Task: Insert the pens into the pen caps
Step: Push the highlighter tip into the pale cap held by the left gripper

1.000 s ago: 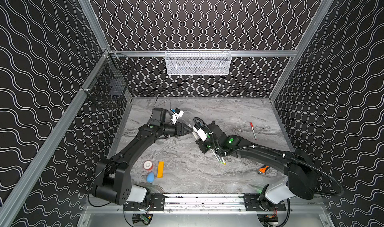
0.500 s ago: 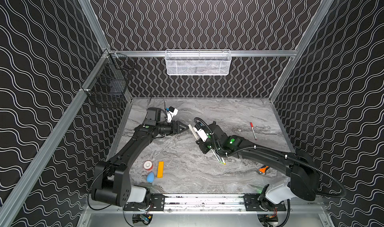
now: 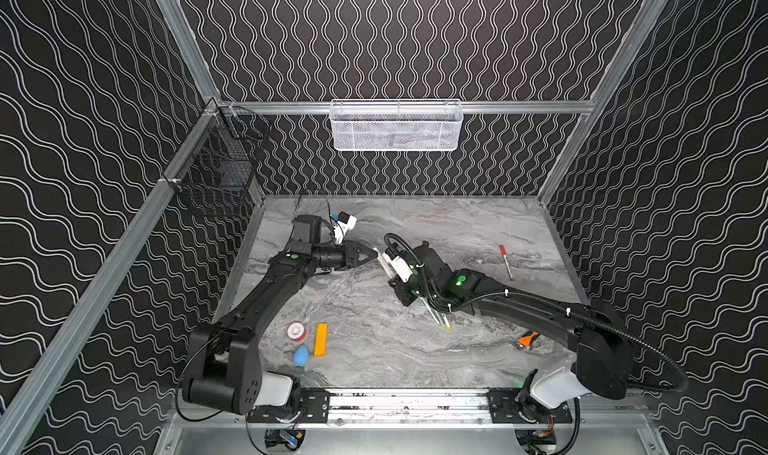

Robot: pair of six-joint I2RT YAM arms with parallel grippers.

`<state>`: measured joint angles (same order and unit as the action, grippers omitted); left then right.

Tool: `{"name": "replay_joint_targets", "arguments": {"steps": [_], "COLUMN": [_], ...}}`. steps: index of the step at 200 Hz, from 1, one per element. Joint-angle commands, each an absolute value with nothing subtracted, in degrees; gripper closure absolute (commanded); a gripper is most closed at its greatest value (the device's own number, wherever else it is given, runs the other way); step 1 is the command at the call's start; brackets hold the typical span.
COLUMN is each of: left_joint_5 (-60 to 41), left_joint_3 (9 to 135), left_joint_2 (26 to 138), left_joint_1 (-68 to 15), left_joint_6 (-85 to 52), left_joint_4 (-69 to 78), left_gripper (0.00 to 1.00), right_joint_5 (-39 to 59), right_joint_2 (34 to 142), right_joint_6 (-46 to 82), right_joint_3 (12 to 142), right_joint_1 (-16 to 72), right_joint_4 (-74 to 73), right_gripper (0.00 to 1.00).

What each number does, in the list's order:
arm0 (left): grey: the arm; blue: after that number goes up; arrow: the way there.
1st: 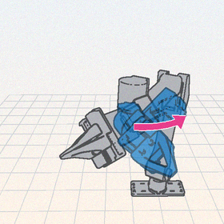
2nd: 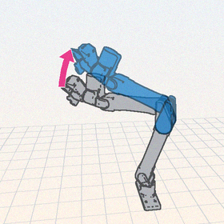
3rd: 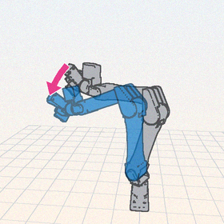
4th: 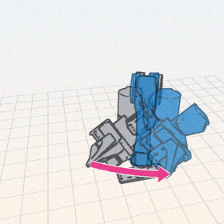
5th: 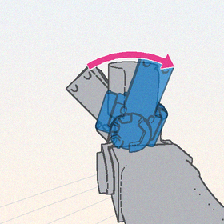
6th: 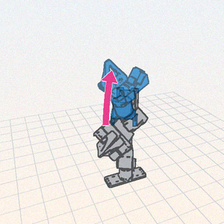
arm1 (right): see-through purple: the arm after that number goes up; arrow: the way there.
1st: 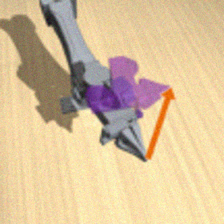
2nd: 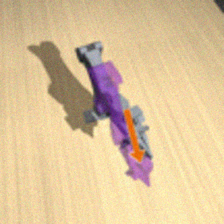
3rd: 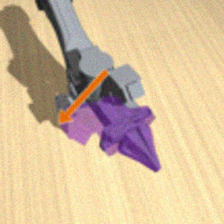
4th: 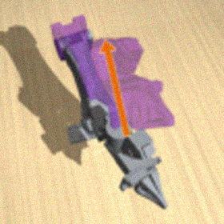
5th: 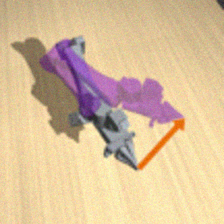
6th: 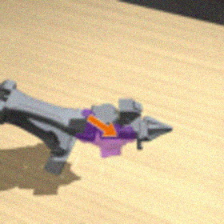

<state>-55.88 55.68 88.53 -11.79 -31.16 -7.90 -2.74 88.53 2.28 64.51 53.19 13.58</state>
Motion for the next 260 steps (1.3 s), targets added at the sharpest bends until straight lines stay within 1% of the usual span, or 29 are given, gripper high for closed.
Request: {"name": "replay_joint_targets", "arguments": {"steps": [1,20,46,125,164,227,260], "left_joint_5": [-56.1,-56.4,-56.6,-56.9,-56.7,-56.9,-57.0], "left_joint_3": [55.3,55.2,55.4,55.7,55.8,55.6,56.0], "left_joint_2": [88.8,88.9,88.9,89.4,89.3,90.0,90.5], "left_joint_1": [-11.8,-12.1,-12.7,-14.1,-14.3,-15.3,-15.9], "left_joint_6": [-31.6,-31.7,-31.2,-30.4,-30.2,-30.8,-30.4], "left_joint_4": [-4.9,-4.5,-5.0,-5.8,-6.1,-5.4,-6.0], "left_gripper": [0.87,0.90,1.00,1.00,1.00,1.00,1.00], "right_joint_5": [-2.8,-2.8,-3.2,-4.7,-5.7,-4.5,-5.8], "right_joint_2": [88.6,88.9,88.9,88.4,89.6,91.1,91.2], "right_joint_6": [1.8,1.6,1.5,0.9,-1.3,-2.0,-3.9], "right_joint_3": [65.4,65.7,65.9,66.5,70.3,73.0,73.3], "right_joint_1": [53.5,53.6,53.7,53.9,53.9,53.8,54.3], "right_joint_4": [12.8,12.7,12.4,10.5,10.7,9.3,6.6], "right_gripper": [0.96,0.96,0.96,0.96,0.96,0.96,0.98]}}
